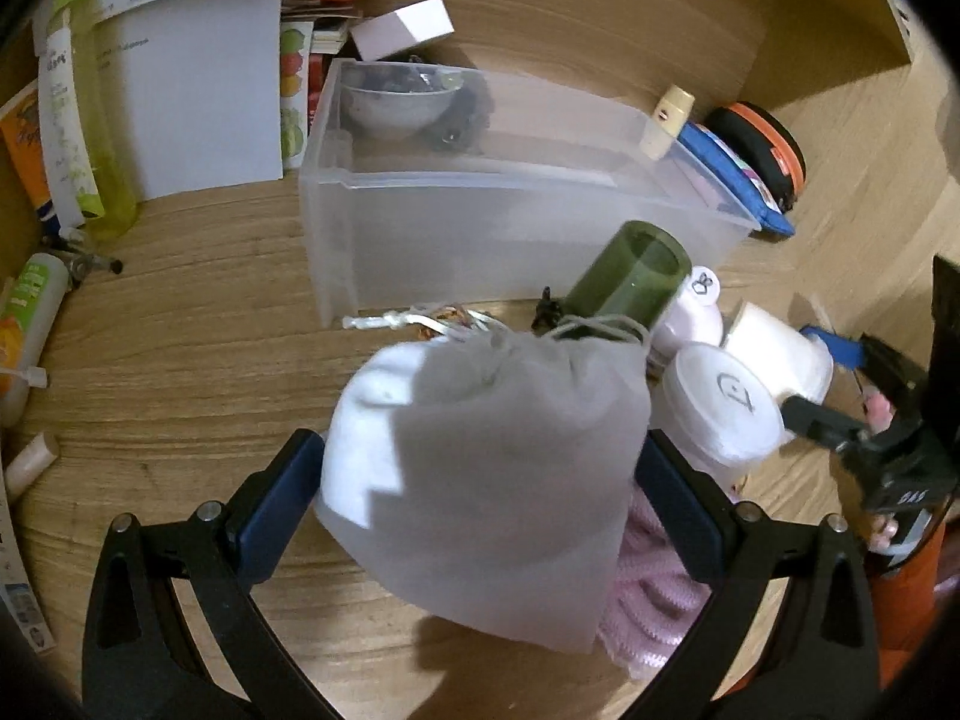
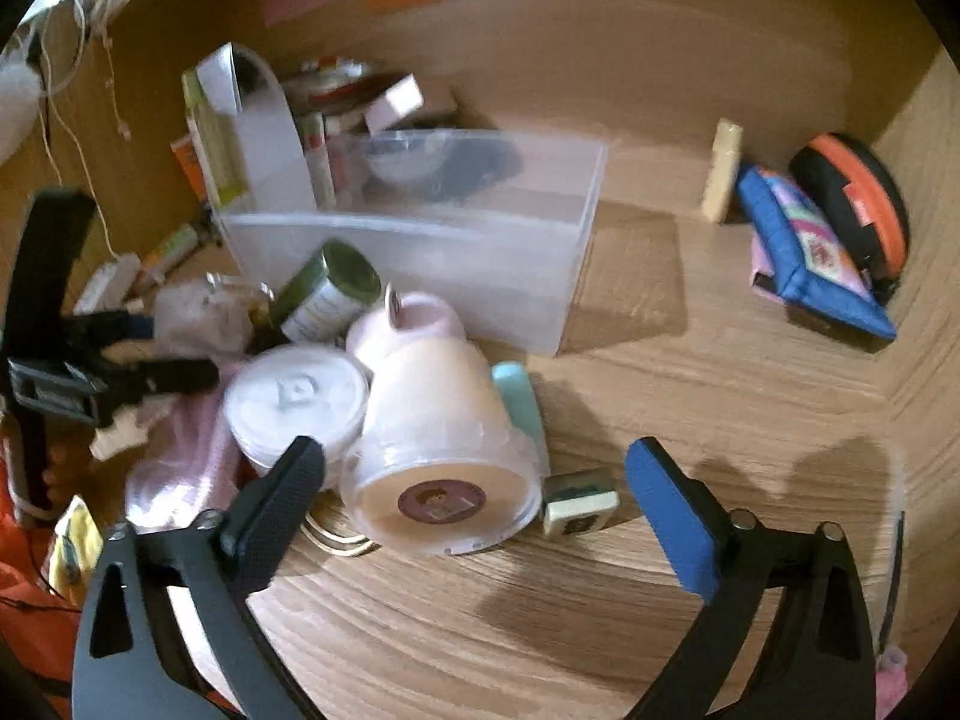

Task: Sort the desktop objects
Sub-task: 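Close left tool on the white bag while right tool grasps the cream container, then carry the bag with left tool while right tool carries the container over the clear bin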

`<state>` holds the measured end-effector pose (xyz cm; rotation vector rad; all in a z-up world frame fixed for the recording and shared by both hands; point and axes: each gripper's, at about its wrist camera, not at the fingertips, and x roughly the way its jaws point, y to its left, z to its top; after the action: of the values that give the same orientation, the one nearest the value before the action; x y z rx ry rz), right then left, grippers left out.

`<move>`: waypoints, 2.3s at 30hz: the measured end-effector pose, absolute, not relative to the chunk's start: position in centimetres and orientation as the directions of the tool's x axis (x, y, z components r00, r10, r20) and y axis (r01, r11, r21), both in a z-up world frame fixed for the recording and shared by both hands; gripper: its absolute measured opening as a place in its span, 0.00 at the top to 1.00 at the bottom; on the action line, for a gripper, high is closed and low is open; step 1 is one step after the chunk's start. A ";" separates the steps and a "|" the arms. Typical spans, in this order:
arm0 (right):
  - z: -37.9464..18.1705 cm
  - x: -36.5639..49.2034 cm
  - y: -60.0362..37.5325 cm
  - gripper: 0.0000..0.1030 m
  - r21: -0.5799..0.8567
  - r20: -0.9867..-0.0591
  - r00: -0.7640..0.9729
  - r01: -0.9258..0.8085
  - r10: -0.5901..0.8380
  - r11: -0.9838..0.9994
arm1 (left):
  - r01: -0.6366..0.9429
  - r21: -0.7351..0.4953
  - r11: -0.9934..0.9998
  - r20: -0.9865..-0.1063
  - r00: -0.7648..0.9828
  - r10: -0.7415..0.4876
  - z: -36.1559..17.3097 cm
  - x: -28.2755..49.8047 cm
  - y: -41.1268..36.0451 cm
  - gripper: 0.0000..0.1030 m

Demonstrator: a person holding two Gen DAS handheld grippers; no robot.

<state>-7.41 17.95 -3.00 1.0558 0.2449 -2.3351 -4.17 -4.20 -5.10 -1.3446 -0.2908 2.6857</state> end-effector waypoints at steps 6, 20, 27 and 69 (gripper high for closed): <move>-3.3 -6.8 17.5 0.08 -0.010 -0.725 -0.561 0.588 -0.400 -0.809 | 0.000 -0.237 -0.971 -0.771 -0.608 0.188 -5.4 -4.5 -4.6 0.00; -3.3 -7.8 16.9 0.35 -0.101 -0.737 -0.568 0.628 -0.365 -0.772 | 0.053 -0.229 -0.972 -0.773 -0.617 0.148 -5.7 -4.6 -6.2 0.13; -4.1 -8.5 17.0 0.33 -0.071 -0.750 -0.548 0.624 -0.370 -0.779 | 0.039 -0.177 -0.983 -0.769 -0.630 0.114 -5.4 -5.1 -5.2 0.22; 3.7 -10.9 17.8 0.36 0.108 -0.579 -0.616 0.591 -0.534 -0.799 | 0.022 -0.234 -0.972 -0.593 -0.796 0.124 3.4 -5.3 -7.7 0.29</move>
<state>-10.95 17.82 3.71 0.8076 0.1236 -2.3674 -5.30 -7.69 3.45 -0.9832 -0.3559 2.9050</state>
